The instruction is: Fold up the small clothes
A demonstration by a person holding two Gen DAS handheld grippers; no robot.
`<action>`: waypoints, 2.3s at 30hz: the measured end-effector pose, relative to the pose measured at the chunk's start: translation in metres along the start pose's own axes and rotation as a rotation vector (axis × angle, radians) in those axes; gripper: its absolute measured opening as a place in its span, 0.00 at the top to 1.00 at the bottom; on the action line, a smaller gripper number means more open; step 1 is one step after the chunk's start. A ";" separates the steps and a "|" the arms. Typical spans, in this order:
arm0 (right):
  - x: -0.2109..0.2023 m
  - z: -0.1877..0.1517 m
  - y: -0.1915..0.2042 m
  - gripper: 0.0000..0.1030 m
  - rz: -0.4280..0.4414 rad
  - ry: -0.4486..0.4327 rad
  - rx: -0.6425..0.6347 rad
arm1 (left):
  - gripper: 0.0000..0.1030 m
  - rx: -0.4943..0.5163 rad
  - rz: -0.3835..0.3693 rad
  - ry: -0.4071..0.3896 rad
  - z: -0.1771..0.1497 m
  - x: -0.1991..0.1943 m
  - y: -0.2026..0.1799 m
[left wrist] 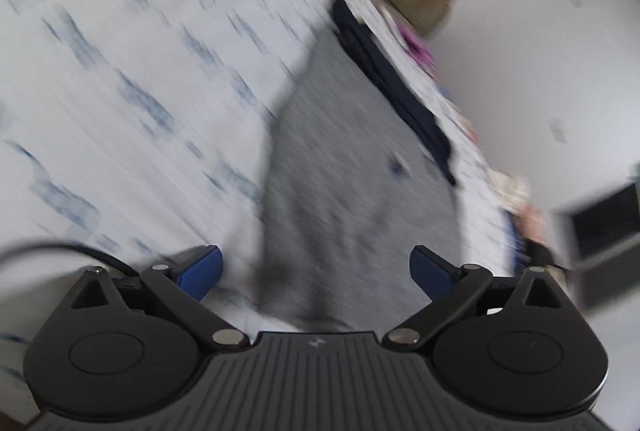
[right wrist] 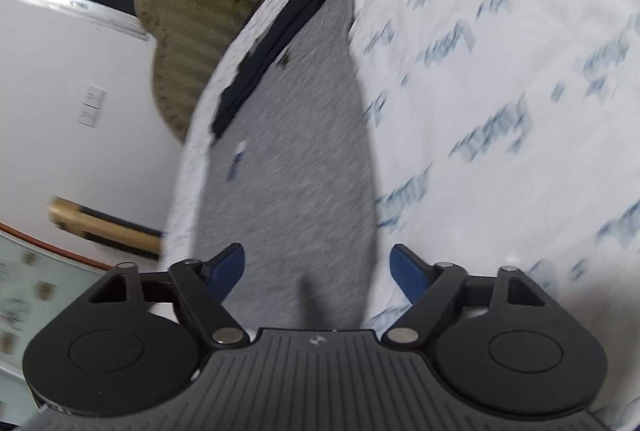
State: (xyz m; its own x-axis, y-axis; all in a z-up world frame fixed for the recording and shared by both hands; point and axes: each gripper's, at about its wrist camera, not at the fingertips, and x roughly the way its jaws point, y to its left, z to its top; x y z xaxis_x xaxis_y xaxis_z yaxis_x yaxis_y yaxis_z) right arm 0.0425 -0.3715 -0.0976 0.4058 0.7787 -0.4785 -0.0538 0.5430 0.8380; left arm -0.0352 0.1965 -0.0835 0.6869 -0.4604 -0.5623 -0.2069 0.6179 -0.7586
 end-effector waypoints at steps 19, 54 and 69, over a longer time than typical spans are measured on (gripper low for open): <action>0.026 -0.007 -0.009 0.53 0.076 0.091 0.050 | 0.63 -0.125 -0.029 0.052 0.013 0.012 0.018; 0.004 0.004 0.025 0.91 0.169 -0.059 -0.049 | 0.96 0.055 -0.030 -0.009 0.039 -0.032 -0.031; 0.009 0.095 0.058 0.91 0.318 -0.166 -0.095 | 0.96 0.089 -0.104 -0.086 0.120 0.010 -0.072</action>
State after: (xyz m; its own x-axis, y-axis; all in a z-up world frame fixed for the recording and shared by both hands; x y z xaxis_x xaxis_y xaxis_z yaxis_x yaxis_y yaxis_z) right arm 0.1294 -0.3630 -0.0282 0.4972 0.8558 -0.1426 -0.2822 0.3149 0.9062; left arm 0.0702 0.2233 0.0052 0.7595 -0.4705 -0.4493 -0.0719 0.6257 -0.7768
